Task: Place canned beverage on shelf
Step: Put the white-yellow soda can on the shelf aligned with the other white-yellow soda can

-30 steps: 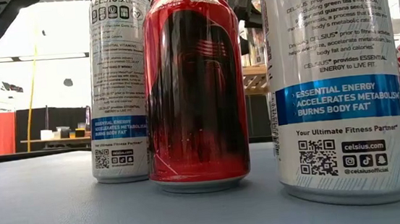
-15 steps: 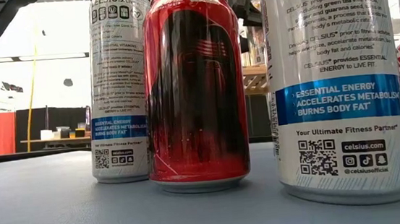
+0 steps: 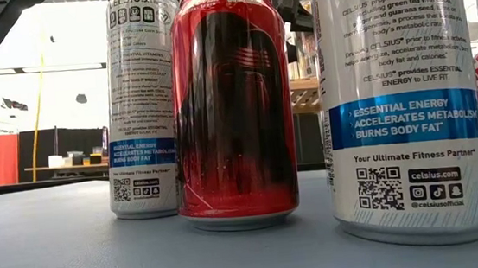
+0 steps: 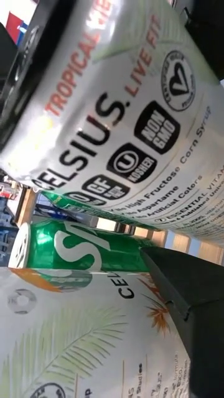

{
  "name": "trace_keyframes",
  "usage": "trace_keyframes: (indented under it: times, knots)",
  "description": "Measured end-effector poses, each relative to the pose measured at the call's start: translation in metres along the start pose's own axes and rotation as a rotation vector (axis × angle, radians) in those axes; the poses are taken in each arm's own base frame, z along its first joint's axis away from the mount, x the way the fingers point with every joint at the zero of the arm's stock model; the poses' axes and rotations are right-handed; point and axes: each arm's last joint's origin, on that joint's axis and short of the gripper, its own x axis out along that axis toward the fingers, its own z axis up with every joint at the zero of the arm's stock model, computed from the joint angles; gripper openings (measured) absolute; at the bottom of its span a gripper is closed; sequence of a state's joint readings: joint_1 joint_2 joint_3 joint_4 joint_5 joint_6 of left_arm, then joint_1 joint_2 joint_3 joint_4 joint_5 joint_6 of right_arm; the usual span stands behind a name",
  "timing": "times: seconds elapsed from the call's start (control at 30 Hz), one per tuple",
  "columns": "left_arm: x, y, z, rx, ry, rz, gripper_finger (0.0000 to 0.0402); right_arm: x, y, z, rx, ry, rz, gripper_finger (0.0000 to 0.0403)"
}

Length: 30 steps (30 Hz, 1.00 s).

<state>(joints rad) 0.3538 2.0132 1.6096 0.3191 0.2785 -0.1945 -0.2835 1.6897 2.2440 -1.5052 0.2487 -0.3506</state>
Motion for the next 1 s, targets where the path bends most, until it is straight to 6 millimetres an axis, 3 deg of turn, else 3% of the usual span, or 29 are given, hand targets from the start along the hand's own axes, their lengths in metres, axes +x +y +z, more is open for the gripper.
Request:
trace_keyframes:
  times: [0.2,0.47,0.73,1.0]
  knots:
    - [0.000,0.000,0.000,0.011,-0.001,0.004,0.0361,0.004,-0.015,-0.006,0.012,-0.008,0.051,0.0311]
    - [0.000,0.001,0.000,0.011,-0.001,0.007,0.0361,0.004,-0.015,-0.004,-0.034,-0.044,0.070,0.0311]
    - [0.000,0.001,0.000,0.011,-0.001,0.007,0.0361,0.026,-0.009,-0.008,-0.041,0.035,0.126,0.0311]
    - [0.000,0.001,0.000,0.009,-0.001,0.007,0.0361,0.030,-0.007,-0.009,-0.048,0.050,0.137,0.0310]
